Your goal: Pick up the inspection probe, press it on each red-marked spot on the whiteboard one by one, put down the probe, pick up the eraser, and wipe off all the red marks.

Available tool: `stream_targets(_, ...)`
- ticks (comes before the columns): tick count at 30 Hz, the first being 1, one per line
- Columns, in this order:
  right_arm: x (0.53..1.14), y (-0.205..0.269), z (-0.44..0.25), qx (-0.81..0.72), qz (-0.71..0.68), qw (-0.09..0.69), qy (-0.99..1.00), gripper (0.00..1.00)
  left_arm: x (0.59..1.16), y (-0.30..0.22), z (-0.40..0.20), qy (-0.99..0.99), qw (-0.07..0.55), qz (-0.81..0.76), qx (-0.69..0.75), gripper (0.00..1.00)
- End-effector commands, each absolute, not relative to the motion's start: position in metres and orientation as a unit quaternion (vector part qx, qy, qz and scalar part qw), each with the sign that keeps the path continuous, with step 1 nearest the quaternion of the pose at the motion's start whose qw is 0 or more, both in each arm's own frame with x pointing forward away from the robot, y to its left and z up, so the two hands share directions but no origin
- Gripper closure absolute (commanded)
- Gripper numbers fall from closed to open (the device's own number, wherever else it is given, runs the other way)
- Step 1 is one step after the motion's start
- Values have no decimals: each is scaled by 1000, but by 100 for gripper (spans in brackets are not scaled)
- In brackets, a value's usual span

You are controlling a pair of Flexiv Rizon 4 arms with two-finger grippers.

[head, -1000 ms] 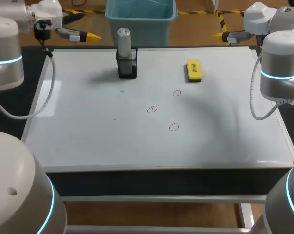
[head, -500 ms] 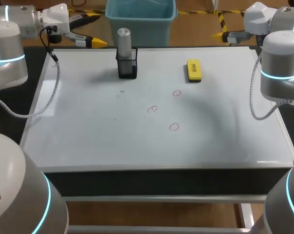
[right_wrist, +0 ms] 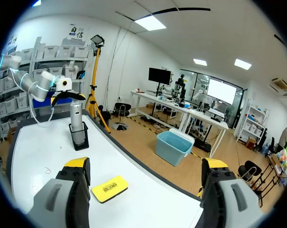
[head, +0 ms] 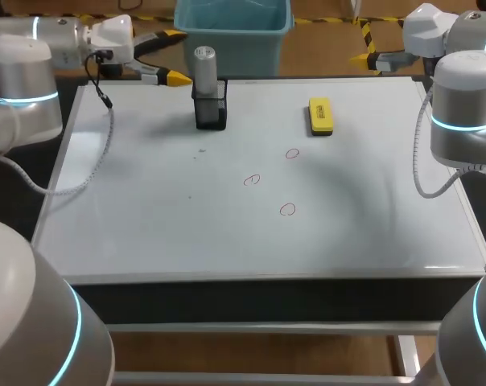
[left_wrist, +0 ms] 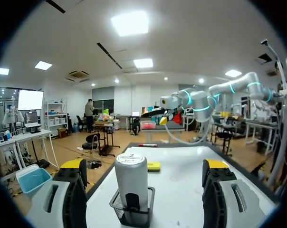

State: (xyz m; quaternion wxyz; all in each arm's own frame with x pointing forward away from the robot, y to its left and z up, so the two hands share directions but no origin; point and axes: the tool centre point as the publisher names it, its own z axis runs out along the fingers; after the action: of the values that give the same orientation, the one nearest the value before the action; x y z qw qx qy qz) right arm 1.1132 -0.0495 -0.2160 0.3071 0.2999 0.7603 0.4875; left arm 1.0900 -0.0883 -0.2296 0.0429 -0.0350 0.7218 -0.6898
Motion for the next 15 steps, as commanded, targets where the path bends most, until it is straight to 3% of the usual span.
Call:
stream_targets(1, 1114, -50, -216, 300, 487, 307, 761, 0, 1102, -95, -242, 716, 33, -697, -25, 0)
stream_targets(15, 1114, -50, -216, 300, 487, 307, 761, 0, 1126, -111, -264, 702, 14, -712, -14, 0)
